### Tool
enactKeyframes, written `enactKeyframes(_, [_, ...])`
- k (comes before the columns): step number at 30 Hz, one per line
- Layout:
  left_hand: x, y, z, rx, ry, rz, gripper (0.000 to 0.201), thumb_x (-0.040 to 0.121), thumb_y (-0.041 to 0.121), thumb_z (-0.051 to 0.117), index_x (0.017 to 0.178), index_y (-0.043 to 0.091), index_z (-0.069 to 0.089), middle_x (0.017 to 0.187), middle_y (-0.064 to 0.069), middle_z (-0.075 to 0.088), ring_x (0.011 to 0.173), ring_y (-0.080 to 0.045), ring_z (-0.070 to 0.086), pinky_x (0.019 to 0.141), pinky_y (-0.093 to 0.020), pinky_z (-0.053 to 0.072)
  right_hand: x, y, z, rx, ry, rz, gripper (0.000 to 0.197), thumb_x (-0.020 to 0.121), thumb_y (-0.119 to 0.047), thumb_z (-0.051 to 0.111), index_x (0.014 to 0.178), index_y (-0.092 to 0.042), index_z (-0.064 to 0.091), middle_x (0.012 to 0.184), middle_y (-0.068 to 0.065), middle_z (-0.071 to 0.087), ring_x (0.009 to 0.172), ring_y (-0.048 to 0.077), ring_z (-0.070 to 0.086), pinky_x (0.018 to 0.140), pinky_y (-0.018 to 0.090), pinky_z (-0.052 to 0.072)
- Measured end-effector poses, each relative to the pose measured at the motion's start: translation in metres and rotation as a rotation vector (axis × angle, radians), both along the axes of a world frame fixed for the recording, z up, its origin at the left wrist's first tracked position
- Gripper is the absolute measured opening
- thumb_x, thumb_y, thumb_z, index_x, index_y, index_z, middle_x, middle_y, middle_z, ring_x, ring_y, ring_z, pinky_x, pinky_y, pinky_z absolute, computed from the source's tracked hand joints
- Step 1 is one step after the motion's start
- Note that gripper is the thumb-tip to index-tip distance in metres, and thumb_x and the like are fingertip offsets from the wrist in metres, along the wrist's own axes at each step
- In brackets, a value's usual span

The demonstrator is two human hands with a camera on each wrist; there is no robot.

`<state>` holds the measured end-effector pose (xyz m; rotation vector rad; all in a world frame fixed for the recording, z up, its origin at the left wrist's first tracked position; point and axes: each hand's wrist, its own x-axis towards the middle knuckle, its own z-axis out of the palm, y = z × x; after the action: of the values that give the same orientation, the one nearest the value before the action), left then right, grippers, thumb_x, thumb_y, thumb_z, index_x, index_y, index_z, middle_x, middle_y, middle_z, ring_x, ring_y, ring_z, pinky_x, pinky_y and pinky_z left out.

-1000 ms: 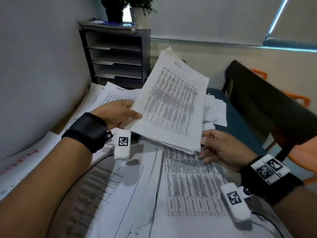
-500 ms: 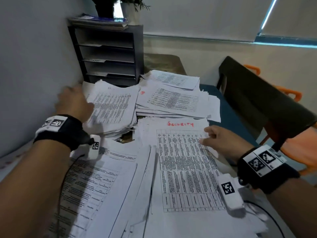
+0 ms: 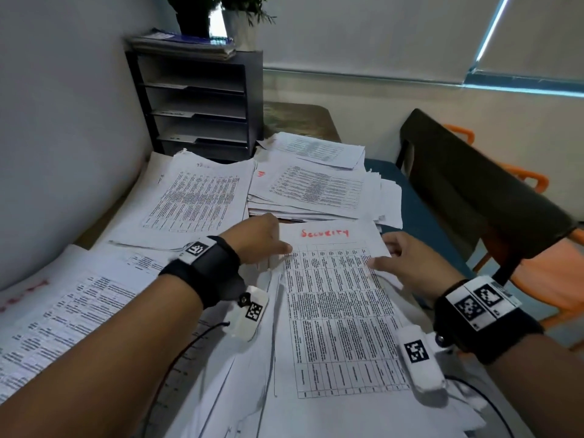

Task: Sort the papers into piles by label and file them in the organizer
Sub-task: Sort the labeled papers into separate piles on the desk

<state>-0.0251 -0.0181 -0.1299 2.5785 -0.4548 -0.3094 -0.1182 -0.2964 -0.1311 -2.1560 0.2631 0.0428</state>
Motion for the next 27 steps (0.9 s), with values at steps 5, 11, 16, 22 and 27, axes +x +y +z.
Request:
enactKeyframes(5, [0.0, 0.006, -0.004, -0.146, 0.016, 0.082, 0.049, 0.085, 0.031, 0.077, 0.123, 0.018, 0.049, 0.101, -0.001, 0.065, 0.072, -0.013, 0.054, 0.055, -0.026, 0.037, 0.002, 0.002, -0.004, 0.085, -0.079, -0.051, 0.026, 0.088, -0.01, 0.071, 0.111, -0.017, 0.061, 0.1, -0.006, 0.072, 0.081, 0.002, 0.068, 0.062, 0.015, 0.045])
enactKeyframes(11, [0.0, 0.007, -0.003, -0.265, -0.054, 0.071, 0.023, 0.087, 0.019, 0.075, 0.082, 0.011, 0.054, 0.069, 0.002, 0.054, 0.06, -0.017, 0.05, 0.049, -0.024, 0.034, -0.002, 0.009, -0.005, 0.142, -0.051, -0.017, 0.018, 0.095, -0.007, 0.06, 0.107, -0.013, 0.072, 0.097, -0.001, 0.078, 0.091, 0.02, 0.075, 0.087, 0.035, 0.056])
enactKeyframes(16, [-0.007, 0.007, 0.008, -0.676, 0.206, 0.115, 0.037, 0.093, 0.027, 0.07, 0.11, -0.004, 0.06, 0.075, -0.006, 0.062, 0.055, -0.014, 0.057, 0.05, -0.022, 0.048, -0.001, 0.008, 0.0, 0.21, -0.238, -0.128, 0.019, 0.097, -0.009, 0.057, 0.107, -0.019, 0.07, 0.098, -0.004, 0.077, 0.091, 0.015, 0.074, 0.08, 0.031, 0.058])
enactKeyframes(22, [-0.022, 0.004, 0.008, -0.464, 0.43, -0.163, 0.036, 0.089, 0.043, 0.072, 0.084, 0.014, 0.052, 0.061, -0.001, 0.034, 0.05, -0.014, 0.029, 0.051, -0.028, 0.03, 0.004, -0.001, 0.004, 0.327, -0.362, -0.228, 0.023, 0.097, -0.011, 0.056, 0.112, -0.024, 0.069, 0.108, -0.005, 0.076, 0.1, 0.015, 0.072, 0.098, 0.045, 0.053])
enactKeyframes(27, [-0.023, -0.004, 0.01, -0.611, 0.361, -0.1, 0.045, 0.1, 0.031, 0.06, 0.055, 0.031, 0.058, 0.053, 0.01, 0.042, 0.046, -0.009, 0.035, 0.05, -0.026, 0.029, 0.008, -0.005, 0.007, 0.417, -0.333, -0.204, 0.02, 0.099, -0.013, 0.057, 0.114, -0.021, 0.067, 0.116, 0.004, 0.073, 0.102, 0.02, 0.072, 0.095, 0.046, 0.054])
